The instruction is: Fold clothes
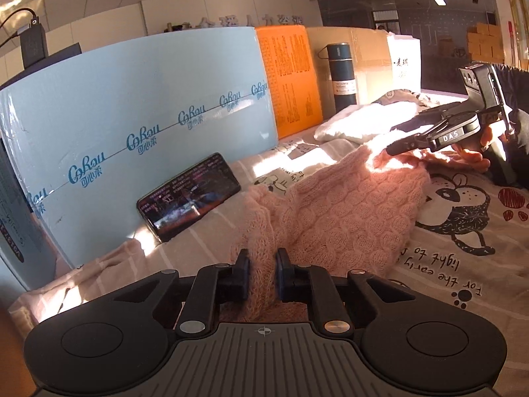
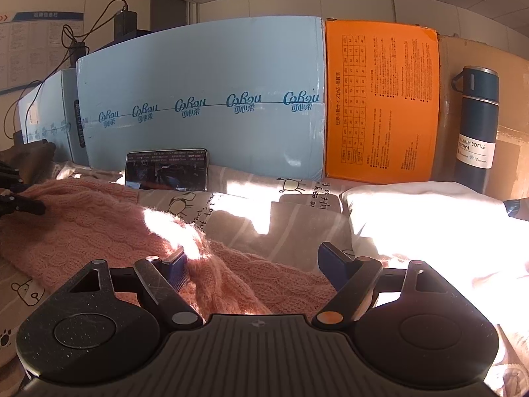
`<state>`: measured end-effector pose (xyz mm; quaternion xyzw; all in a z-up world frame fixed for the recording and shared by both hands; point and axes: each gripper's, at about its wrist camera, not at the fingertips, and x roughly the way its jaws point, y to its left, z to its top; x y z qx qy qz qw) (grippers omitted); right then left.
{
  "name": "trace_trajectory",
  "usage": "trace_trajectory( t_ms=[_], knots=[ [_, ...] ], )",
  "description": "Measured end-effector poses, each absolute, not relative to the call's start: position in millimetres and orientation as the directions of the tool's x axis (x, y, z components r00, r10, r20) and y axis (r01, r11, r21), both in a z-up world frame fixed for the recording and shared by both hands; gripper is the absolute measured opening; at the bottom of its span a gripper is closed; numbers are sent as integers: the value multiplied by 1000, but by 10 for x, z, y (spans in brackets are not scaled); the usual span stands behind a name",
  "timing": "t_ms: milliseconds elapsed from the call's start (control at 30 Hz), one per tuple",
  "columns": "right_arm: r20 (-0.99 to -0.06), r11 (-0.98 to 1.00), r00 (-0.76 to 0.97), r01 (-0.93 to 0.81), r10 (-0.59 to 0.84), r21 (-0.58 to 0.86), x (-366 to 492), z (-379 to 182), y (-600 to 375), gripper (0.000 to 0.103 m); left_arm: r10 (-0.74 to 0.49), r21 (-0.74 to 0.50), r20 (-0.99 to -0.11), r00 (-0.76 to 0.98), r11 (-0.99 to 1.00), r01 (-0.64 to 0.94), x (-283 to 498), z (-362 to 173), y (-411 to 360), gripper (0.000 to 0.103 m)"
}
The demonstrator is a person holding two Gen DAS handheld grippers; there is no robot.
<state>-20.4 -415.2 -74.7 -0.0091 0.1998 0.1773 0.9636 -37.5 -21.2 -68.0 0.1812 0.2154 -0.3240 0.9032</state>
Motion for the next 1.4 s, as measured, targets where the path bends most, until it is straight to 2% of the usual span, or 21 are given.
trace_trajectory(
  t_ms=[133,200,233,367,467,567,600,667,700,733,800,967,1067,1167,1400],
  knots=[
    [-339,932,870,-352,358,84,-253,-693,-4205,78,-688,-140,-459,562,681,719,-399,-395,38,14],
    [-312,929,875,-355,370,105,-276,-660,-4233,78,-727,-282,-435,531,670,686,-322,-274,194,14],
    [-302,928,877,-356,373,113,-284,-645,-4242,78,-721,-328,-461,518,680,655,-246,-253,243,14],
    [-299,928,879,-351,372,124,-270,-633,-4239,78,-595,-376,-636,492,795,476,161,-461,307,14],
    [-318,937,882,-328,348,116,-242,-655,-4227,78,-549,-375,-683,482,829,414,419,-656,347,15],
    [-326,948,890,-297,319,118,-223,-662,-4255,78,-528,-339,-690,495,840,423,466,-705,322,21],
    [-327,951,893,-286,310,121,-218,-663,-4268,78,-520,-326,-691,502,844,426,477,-717,313,26],
    [-332,957,898,-262,288,123,-206,-669,-4289,79,-491,-265,-671,556,859,439,407,-658,281,45],
    [-334,960,900,-252,279,124,-199,-672,-4299,79,-475,-236,-655,588,868,438,369,-633,270,63],
    [-336,962,901,-245,273,125,-193,-675,-4306,79,-462,-206,-635,619,874,441,320,-598,254,73],
    [-333,963,904,-238,267,125,-196,-673,-4317,79,-434,-128,-588,682,883,452,208,-520,186,78],
    [-309,964,914,-233,262,127,-254,-633,-4354,79,-396,44,-525,754,872,488,5,-569,-91,80],
    [-291,966,923,-219,251,136,-331,-586,-4398,82,-312,95,-534,786,901,423,77,-736,-140,80],
    [-284,971,930,-203,232,127,-460,-566,-4417,83,-250,133,-556,793,915,382,149,-903,-154,80],
    [-330,971,914,-234,237,48,-846,-645,-4315,84,-233,151,-505,831,924,351,43,-884,-157,82]
  ],
)
